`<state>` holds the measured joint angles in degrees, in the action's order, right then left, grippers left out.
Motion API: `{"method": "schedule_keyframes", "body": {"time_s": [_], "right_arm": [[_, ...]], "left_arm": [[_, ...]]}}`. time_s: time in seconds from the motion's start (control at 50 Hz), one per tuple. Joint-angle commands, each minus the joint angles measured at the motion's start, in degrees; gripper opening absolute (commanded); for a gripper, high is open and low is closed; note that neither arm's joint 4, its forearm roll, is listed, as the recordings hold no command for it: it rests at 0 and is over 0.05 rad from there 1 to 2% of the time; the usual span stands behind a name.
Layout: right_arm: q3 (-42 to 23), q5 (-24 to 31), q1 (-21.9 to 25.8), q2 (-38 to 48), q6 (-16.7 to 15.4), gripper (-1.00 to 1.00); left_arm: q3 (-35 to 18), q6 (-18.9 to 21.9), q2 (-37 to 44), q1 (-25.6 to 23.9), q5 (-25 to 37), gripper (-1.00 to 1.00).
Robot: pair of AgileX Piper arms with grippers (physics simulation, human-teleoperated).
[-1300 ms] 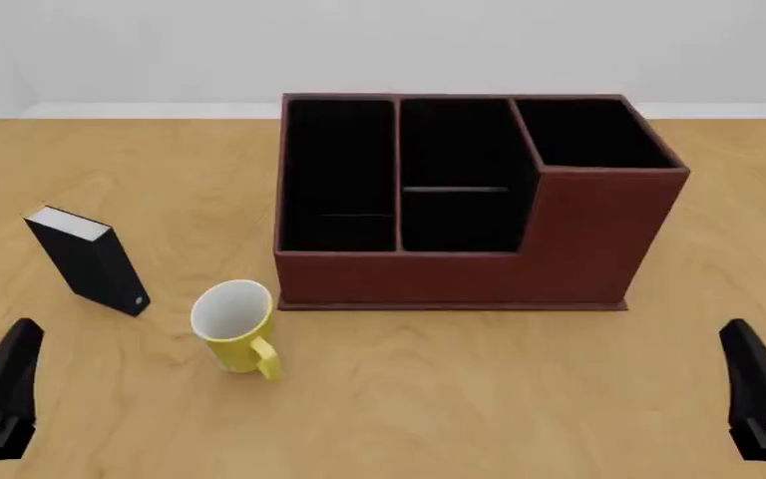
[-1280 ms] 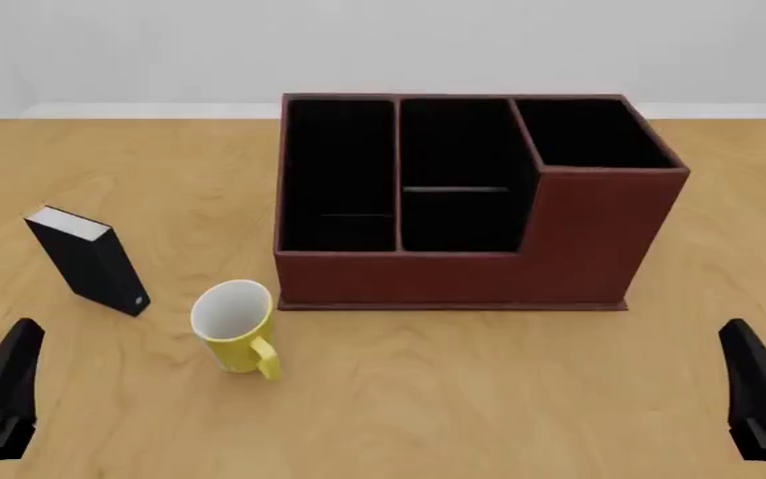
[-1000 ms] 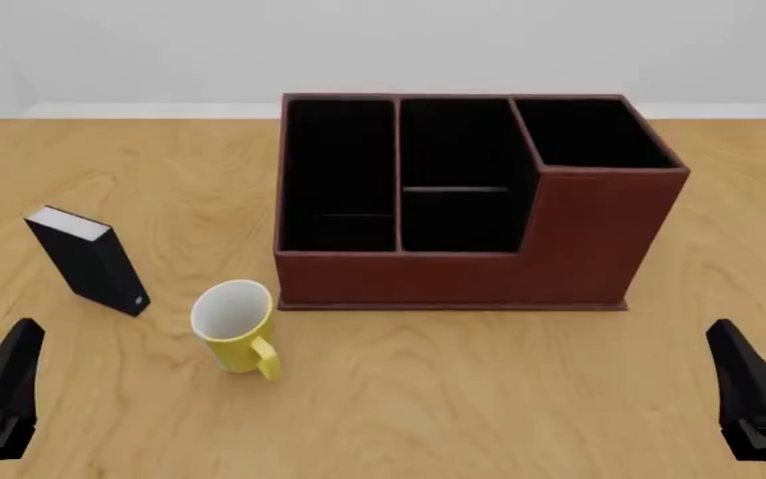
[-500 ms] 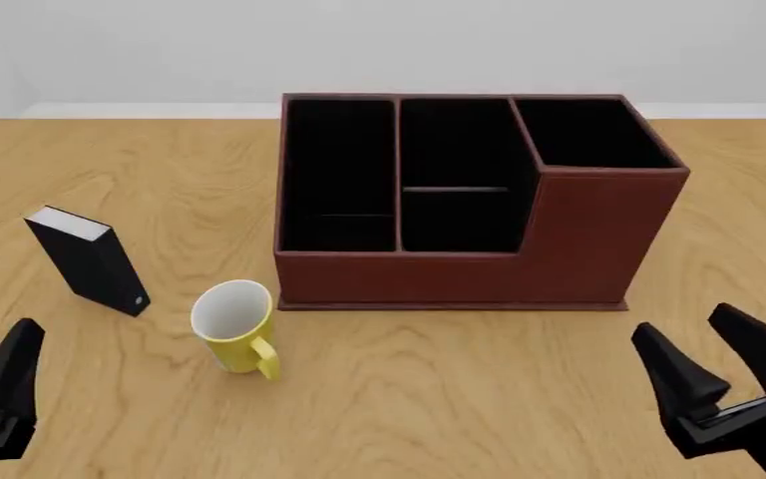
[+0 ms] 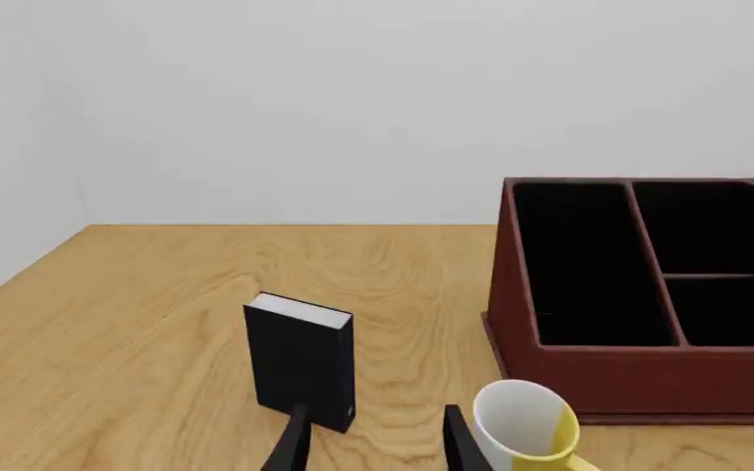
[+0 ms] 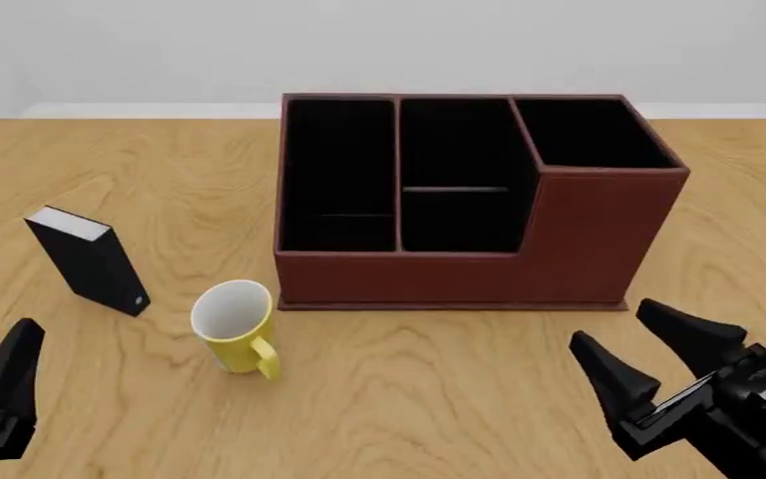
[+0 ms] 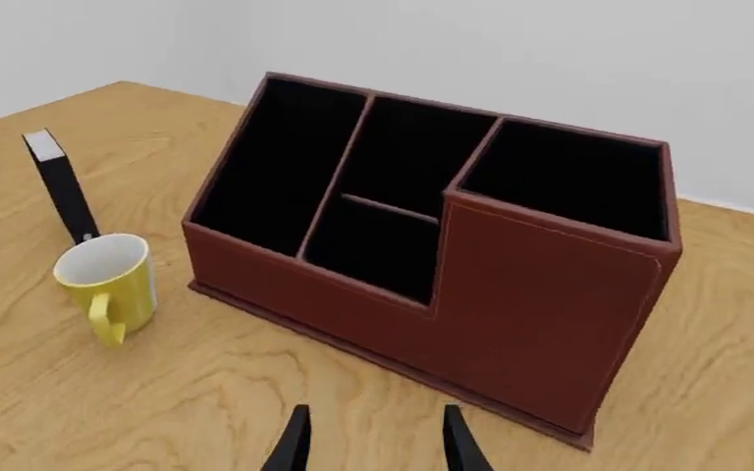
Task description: Pick up the yellow and white mug and place it to the right of the caddy.
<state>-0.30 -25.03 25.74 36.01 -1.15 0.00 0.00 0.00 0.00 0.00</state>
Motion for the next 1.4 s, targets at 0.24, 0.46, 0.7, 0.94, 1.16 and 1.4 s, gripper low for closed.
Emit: {"method": "schedule_keyframes", "body": {"time_s": [0.24,0.46,0.7,0.94,1.16,1.4], "right_arm": [[-0.56,-16.3,9.02,19.22,-1.1,1.0],[-3.0,-20.86,12.21,26.49,-2.05,1.0],[-6.45,-26.39,16.36,36.26,-2.59,1.0],[-9.71,-28.65,19.59,42.25,-3.31,1.0],[-12.73,-30.46,21.56,47.77,-3.54,1.0],[-15.52,-31.85,23.08,52.83,-5.2,1.0]], "left_arm": [[0.0,0.0,0.0,0.0,0.0,1.0],[0.0,0.0,0.0,0.0,0.0,1.0],[0.0,0.0,0.0,0.0,0.0,1.0],[0.0,0.0,0.0,0.0,0.0,1.0],[0.0,0.0,0.0,0.0,0.0,1.0],[0.0,0.0,0.0,0.0,0.0,1.0]]}}
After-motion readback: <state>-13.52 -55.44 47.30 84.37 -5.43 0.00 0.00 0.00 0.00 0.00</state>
